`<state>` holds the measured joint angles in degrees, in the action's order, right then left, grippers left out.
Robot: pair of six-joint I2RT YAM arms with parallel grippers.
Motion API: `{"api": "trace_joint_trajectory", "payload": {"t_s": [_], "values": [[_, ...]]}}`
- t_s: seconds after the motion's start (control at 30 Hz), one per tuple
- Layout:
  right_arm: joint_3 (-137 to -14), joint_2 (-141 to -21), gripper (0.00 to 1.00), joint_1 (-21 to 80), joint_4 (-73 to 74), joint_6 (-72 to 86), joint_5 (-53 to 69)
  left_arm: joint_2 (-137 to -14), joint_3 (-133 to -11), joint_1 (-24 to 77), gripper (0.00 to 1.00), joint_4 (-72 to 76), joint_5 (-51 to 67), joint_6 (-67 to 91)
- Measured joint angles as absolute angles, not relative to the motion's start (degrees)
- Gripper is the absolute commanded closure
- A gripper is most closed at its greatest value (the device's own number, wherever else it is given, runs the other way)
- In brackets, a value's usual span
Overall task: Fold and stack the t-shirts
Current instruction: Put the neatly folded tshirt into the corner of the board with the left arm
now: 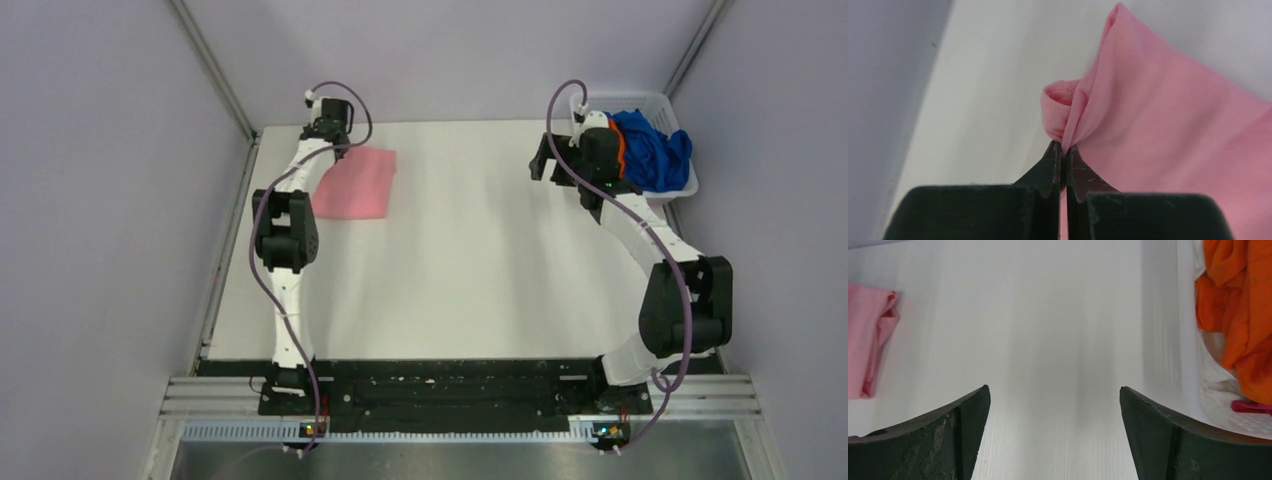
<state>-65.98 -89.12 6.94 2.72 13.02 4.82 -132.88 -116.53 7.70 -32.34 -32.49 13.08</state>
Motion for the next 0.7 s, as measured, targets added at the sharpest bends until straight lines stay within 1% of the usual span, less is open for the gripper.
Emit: {"api": "trace_joint_trajectory", "payload": {"t_s": [0.2, 0.37, 0.5, 0.53, 0.57, 0.63, 0.67, 0.7], "values": [[-65.91, -87.90, 0.01, 6.94, 3.51, 11.53, 0.43, -139.11, -126.21, 0.01, 1.00, -22.59, -37.50, 2.07], [-64.45, -86.85, 0.01, 6.94, 4.40, 11.68, -2.04, -144.88, -132.18, -3.79, 1.00, -16.99, -38.33, -4.12], [-64.10, -86.30, 0.01, 6.94, 5.63, 11.77, -3.79, -146.80, -133.14, -5.93, 1.00, -15.05, -38.70, -6.00], [-63.70, -85.86, 0.01, 6.94, 5.80, 11.86, -4.29, -146.98, -133.14, -6.35, 0.98, -14.83, -38.65, -6.17], [-63.18, -85.36, 0.01, 6.94, 5.74, 12.16, -4.75, -147.09, -133.16, -6.74, 0.90, -14.55, -38.70, -6.20], [-60.97, -83.46, 0.01, 6.94, 5.58, 13.15, -5.76, -147.30, -133.53, -7.53, 0.60, -13.87, -38.76, -5.93], [-59.96, -82.63, 0.01, 6.94, 5.58, 13.67, -6.17, -147.35, -133.88, -7.95, 0.40, -13.72, -38.81, -5.74], [-58.72, -81.67, 0.01, 6.94, 5.54, 14.20, -6.59, -147.39, -134.43, -8.43, 0.06, -13.54, -38.76, -4.69]]}}
